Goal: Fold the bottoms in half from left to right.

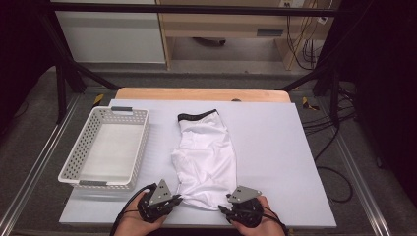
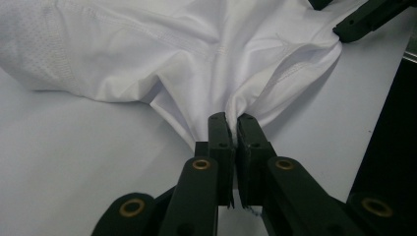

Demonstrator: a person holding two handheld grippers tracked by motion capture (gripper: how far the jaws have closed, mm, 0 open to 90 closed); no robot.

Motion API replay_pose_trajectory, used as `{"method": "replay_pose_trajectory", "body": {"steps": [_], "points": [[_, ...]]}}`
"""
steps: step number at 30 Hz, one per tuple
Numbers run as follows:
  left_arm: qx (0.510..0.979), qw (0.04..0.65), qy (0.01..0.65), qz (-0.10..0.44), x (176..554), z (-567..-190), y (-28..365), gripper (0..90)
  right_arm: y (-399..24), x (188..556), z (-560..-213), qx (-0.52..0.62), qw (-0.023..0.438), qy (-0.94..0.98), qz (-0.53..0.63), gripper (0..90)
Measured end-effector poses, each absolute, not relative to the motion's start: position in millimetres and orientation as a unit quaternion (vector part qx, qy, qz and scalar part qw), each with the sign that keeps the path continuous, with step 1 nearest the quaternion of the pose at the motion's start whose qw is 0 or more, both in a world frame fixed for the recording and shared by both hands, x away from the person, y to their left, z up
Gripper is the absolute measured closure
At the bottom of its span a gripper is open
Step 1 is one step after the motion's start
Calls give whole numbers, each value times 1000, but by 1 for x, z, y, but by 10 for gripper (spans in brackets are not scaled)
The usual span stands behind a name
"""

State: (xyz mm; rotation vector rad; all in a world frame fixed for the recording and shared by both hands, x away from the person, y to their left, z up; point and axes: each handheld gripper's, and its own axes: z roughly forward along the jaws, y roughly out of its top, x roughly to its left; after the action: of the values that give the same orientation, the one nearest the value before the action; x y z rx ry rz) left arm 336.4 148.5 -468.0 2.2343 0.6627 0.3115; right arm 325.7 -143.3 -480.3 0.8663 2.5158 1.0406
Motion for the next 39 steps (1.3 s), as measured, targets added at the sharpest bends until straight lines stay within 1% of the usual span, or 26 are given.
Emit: {"method": "replay_pose_trajectory", "body": {"steps": [3,4,6,8,13,14,15,19,20,21,23,25,29,32,35,39], "points": [[876,389,262,113,335,-467,150,867,-139,324,-480,288,154,875,357,802],[876,389,262,110,334,-467,149,867,-138,324,-480,288,159,876,353,840],[878,387,259,107,331,-467,148,867,-139,326,-478,294,151,876,351,859],[879,389,257,97,325,-465,146,867,-144,326,-476,305,132,875,353,861],[885,393,234,90,307,-466,142,863,-159,308,-469,298,114,877,359,859],[886,392,230,94,305,-466,141,855,-161,306,-470,294,111,879,359,853],[884,395,230,99,305,-466,140,828,-162,304,-470,288,113,881,359,835],[866,422,243,110,307,-458,146,666,-168,306,-460,298,123,862,391,586],[861,429,247,112,308,-456,148,625,-170,307,-457,302,124,856,401,541],[856,438,250,113,309,-454,150,599,-173,308,-454,307,126,851,408,519],[848,452,254,111,311,-451,154,582,-178,313,-452,322,137,842,411,510],[842,453,268,121,313,-451,156,560,-183,319,-451,341,141,834,410,498],[852,412,285,156,320,-461,152,525,-182,338,-457,387,155,823,387,490],[853,387,303,177,329,-468,150,504,-178,355,-464,417,153,817,368,488],[852,378,316,179,335,-471,150,478,-171,368,-473,427,149,817,358,484],[855,364,324,177,341,-477,151,465,-167,372,-479,432,151,817,351,467]]}}
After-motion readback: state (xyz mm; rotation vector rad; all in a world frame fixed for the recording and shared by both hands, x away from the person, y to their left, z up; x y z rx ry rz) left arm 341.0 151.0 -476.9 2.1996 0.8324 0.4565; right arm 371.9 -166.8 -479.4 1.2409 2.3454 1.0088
